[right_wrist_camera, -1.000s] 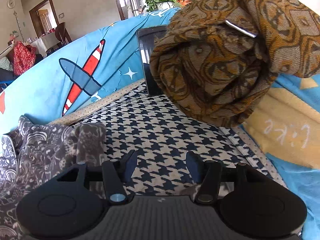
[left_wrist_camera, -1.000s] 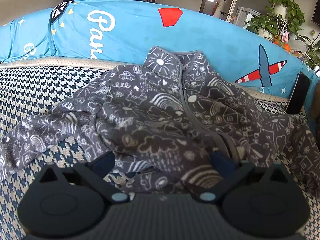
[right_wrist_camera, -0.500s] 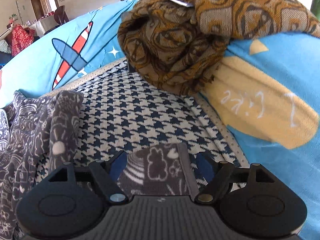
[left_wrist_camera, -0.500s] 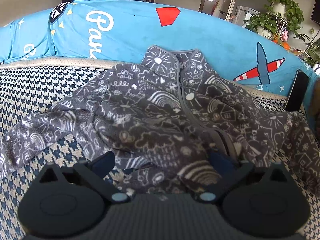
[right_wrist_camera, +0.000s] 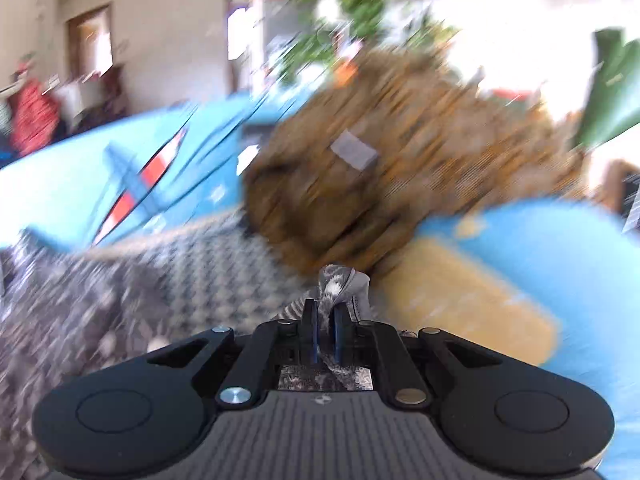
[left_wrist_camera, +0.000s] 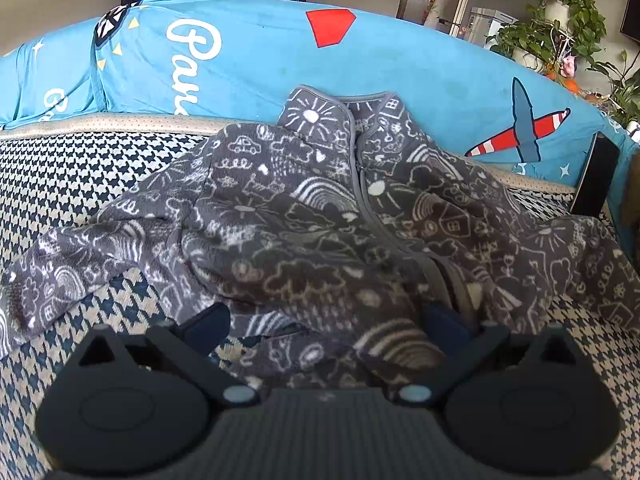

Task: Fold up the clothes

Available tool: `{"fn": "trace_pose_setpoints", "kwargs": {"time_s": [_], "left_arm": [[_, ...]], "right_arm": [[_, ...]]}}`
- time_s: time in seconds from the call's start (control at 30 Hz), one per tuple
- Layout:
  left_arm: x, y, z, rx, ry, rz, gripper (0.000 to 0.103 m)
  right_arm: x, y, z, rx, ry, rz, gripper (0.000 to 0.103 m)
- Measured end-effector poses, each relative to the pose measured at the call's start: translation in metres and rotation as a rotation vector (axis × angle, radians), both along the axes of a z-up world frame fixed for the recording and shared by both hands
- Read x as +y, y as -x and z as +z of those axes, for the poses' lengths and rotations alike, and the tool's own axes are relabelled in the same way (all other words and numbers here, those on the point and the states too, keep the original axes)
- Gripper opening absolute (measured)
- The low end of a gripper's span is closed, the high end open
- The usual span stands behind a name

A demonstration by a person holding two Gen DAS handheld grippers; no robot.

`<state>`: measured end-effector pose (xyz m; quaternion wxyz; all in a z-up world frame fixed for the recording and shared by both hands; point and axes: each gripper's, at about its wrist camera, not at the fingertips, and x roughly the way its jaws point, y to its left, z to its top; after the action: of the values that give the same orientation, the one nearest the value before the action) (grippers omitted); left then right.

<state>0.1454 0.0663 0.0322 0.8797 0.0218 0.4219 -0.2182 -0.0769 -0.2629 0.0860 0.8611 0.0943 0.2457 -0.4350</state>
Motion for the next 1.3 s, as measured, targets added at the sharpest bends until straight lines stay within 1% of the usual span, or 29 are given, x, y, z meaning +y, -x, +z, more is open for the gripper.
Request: {"fn": "trace_pose_setpoints", "kwargs": {"time_s": [0.07, 0.13, 0.23, 0.3, 0.33, 0.37, 0.4, 0.43, 0.47, 0.5, 0.57, 0.63, 0.7, 0.8, 0.87, 0.93, 1.0, 1.03, 1.13, 1.23, 1.3], "left_arm": [[-0.001, 0.0, -0.001, 0.0, -0.002, -0.001, 0.103], [-0.002, 0.0, -0.001, 0.0, -0.005, 0.0, 0.103], [-0.003, 0.001, -0.001, 0.001, -0.007, 0.0, 0.103], [-0.003, 0.001, -0.002, 0.0, -0.009, -0.001, 0.103], [-0.003, 0.001, -0.002, 0.0, -0.01, -0.002, 0.103], [-0.003, 0.001, -0.002, 0.0, -0.01, -0.002, 0.103], [-0.003, 0.001, -0.002, 0.001, -0.01, -0.001, 0.103], [-0.003, 0.001, -0.002, 0.003, -0.01, -0.001, 0.103], [-0.003, 0.001, -0.002, 0.006, -0.01, -0.003, 0.103], [-0.004, 0.001, -0.003, 0.009, -0.01, -0.007, 0.103], [-0.004, 0.001, -0.003, 0.009, -0.013, -0.011, 0.103], [-0.004, 0.002, -0.004, 0.01, -0.014, -0.012, 0.103], [-0.004, 0.001, -0.004, 0.012, -0.013, -0.013, 0.103], [-0.003, 0.0, -0.004, 0.02, -0.008, -0.013, 0.103], [-0.003, -0.001, -0.005, 0.031, -0.002, -0.01, 0.103], [-0.003, -0.001, -0.005, 0.034, 0.0, -0.01, 0.103], [-0.002, -0.001, -0.005, 0.035, 0.0, -0.011, 0.103], [-0.003, -0.001, -0.005, 0.035, 0.0, -0.011, 0.103], [-0.002, -0.001, -0.005, 0.036, -0.001, -0.012, 0.103], [-0.003, -0.001, -0.006, 0.037, -0.001, -0.01, 0.103], [-0.003, -0.001, -0.006, 0.038, -0.002, -0.01, 0.103]], "right_arm": [[0.002, 0.007, 0.011, -0.033, 0.112, -0.097, 0.009], [0.001, 0.014, 0.017, -0.068, 0.158, -0.176, 0.008], [-0.003, 0.027, 0.024, -0.112, 0.18, -0.262, 0.008], [-0.009, 0.028, 0.024, -0.101, 0.167, -0.294, 0.009], [-0.01, 0.031, 0.026, -0.118, 0.158, -0.294, 0.009], [-0.011, 0.034, 0.027, -0.134, 0.15, -0.295, 0.012], [-0.009, 0.036, 0.03, -0.14, 0.162, -0.301, 0.019], [-0.008, 0.038, 0.033, -0.146, 0.174, -0.306, 0.024], [-0.007, 0.038, 0.034, -0.148, 0.197, -0.324, 0.034], [-0.005, 0.039, 0.036, -0.158, 0.213, -0.334, 0.037], [-0.002, 0.042, 0.039, -0.196, 0.221, -0.312, 0.037], [0.0, 0.039, 0.039, -0.2, 0.208, -0.267, 0.037], [-0.002, 0.035, 0.036, -0.192, 0.166, -0.225, 0.038], [-0.016, 0.027, 0.027, -0.182, 0.003, -0.127, 0.038], [-0.023, 0.016, 0.011, -0.11, -0.097, -0.046, 0.038], [-0.03, 0.01, -0.003, -0.06, -0.185, 0.011, 0.038], [-0.033, 0.003, -0.015, 0.0, -0.247, 0.1, 0.038], [-0.031, 0.001, -0.019, 0.018, -0.254, 0.113, 0.038], [-0.023, -0.007, -0.032, 0.111, -0.268, 0.212, 0.038], [-0.007, -0.016, -0.045, 0.207, -0.213, 0.279, 0.038], [-0.002, -0.02, -0.052, 0.249, -0.171, 0.316, 0.043]]}}
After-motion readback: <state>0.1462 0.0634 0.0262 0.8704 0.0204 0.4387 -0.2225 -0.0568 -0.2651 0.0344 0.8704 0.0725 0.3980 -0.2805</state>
